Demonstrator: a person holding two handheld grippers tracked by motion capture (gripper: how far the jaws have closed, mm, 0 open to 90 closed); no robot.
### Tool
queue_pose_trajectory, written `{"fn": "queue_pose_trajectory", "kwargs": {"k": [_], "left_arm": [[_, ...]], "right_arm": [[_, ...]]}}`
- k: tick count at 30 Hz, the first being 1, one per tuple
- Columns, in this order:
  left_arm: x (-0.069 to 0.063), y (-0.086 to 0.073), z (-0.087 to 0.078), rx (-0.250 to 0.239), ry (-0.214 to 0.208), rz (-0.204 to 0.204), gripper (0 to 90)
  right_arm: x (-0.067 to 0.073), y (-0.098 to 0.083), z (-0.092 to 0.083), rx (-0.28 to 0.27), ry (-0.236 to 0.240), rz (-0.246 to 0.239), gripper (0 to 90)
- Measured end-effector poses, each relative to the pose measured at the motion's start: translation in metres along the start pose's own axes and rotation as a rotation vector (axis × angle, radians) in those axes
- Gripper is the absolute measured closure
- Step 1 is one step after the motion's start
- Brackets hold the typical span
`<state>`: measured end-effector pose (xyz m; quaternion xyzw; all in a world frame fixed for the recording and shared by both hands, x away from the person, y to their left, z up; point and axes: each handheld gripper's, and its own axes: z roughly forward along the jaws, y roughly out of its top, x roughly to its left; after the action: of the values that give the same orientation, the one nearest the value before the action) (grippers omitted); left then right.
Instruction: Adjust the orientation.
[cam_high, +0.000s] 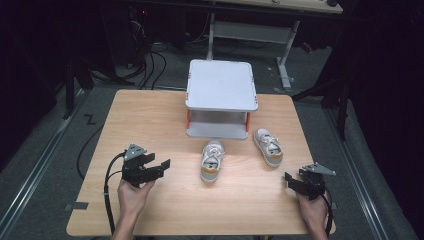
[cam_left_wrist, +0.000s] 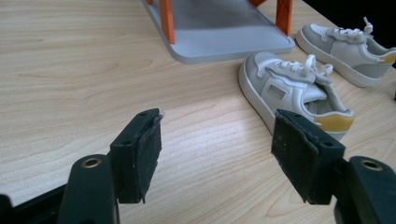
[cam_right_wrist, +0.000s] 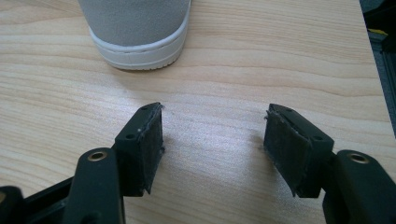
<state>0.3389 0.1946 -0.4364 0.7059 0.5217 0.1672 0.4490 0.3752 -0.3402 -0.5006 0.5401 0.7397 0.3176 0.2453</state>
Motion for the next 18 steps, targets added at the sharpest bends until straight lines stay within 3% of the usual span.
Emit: {"fn": "queue_pose_trajectory", "kwargs": {"k": [4,9,18], "left_arm": [[0.001,-0.007,0.004,-0.001,-0.007,-0.012,33.4],[0.000,-0.015,0.010,0.013,-0.014,0.009,33.1],[-0.002,-0.034,0.029,0.069,0.011,0.043,32.6]], "right_arm": [[0.000,0.000,0.000,0.000,0.000,0.000,37.3],[0.000,0.000,0.000,0.000,0.000,-0.001,37.3],[0.000,0.000,0.000,0.000,0.000,0.000,37.3]]}}
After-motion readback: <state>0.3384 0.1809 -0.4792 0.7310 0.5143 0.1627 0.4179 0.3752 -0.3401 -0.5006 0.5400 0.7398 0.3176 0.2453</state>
